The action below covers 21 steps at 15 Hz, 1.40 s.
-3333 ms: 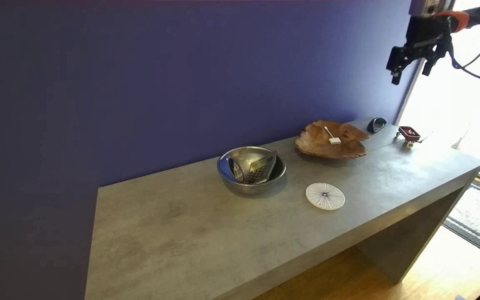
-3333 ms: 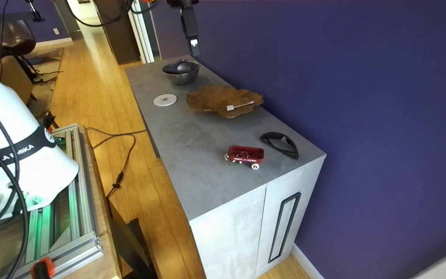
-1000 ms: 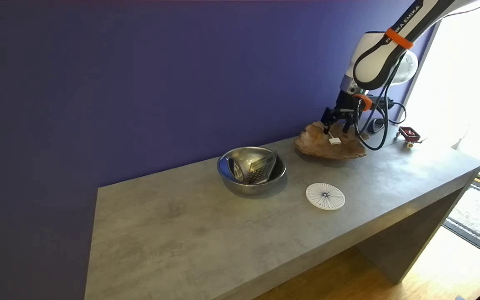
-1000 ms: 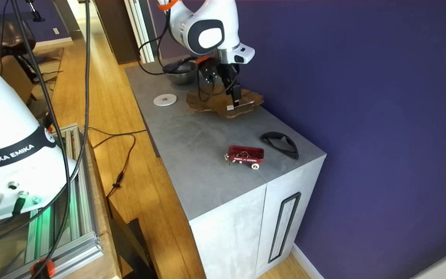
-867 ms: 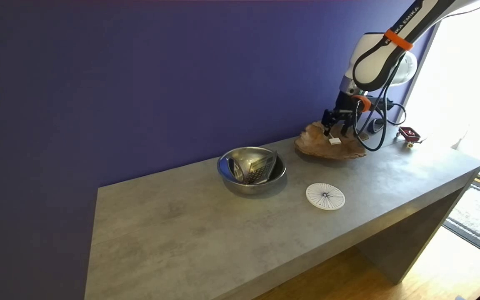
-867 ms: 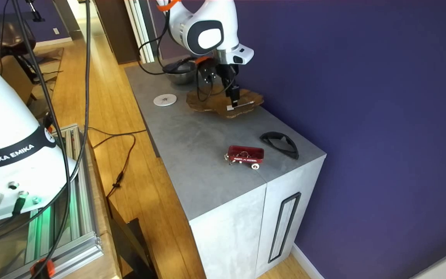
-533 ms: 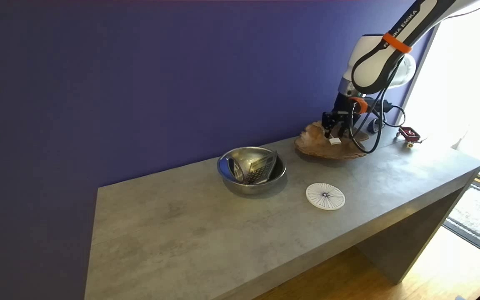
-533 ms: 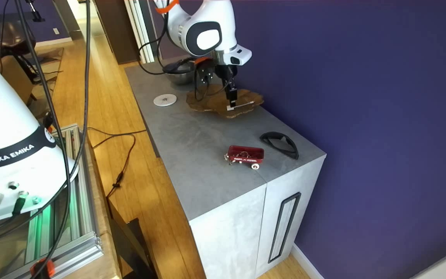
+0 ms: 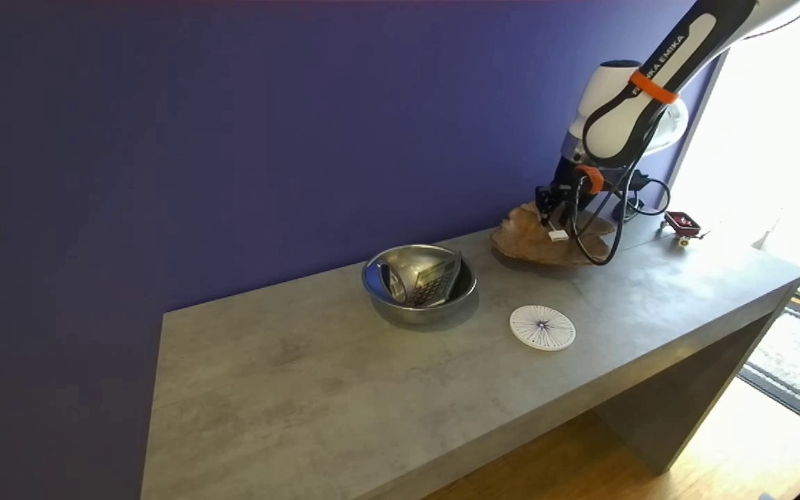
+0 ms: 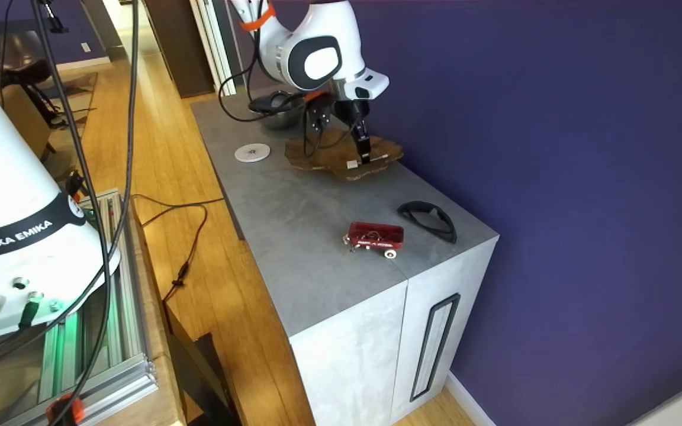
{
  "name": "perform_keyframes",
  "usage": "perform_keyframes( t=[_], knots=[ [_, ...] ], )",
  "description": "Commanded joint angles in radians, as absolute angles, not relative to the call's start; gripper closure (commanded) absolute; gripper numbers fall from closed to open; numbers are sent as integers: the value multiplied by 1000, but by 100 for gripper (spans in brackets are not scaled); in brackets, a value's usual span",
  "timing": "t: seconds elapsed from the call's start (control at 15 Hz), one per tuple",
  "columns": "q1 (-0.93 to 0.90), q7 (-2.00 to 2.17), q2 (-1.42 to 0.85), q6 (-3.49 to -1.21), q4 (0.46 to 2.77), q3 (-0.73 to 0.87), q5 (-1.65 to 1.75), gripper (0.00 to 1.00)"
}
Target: Remove the extension from the wooden tray
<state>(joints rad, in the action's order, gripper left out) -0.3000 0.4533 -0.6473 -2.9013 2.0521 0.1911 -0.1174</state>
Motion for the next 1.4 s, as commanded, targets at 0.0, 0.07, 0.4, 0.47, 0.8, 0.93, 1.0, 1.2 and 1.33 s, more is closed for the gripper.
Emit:
perform_keyframes(
  t=[0.0,0.07,0.4,0.47,0.8,0.93,1.0,1.2,1.33],
  knots=[
    [-356,512,-692,-2918,2014,243,-88,76],
    [-369,521,-700,-2915,2008,255,-85,79],
    [-430,555,-733,-2901,1989,316,-68,82],
    [-438,562,-738,-2898,1984,324,-66,81],
    [-422,544,-726,-2861,1984,303,-76,100],
    [-393,523,-707,-2842,1989,274,-86,99],
    [-371,506,-687,-2824,1995,253,-92,99],
    [-203,338,-546,-2743,2070,85,-136,99],
    [-94,221,-462,-2690,2117,-20,-184,99]
  ],
)
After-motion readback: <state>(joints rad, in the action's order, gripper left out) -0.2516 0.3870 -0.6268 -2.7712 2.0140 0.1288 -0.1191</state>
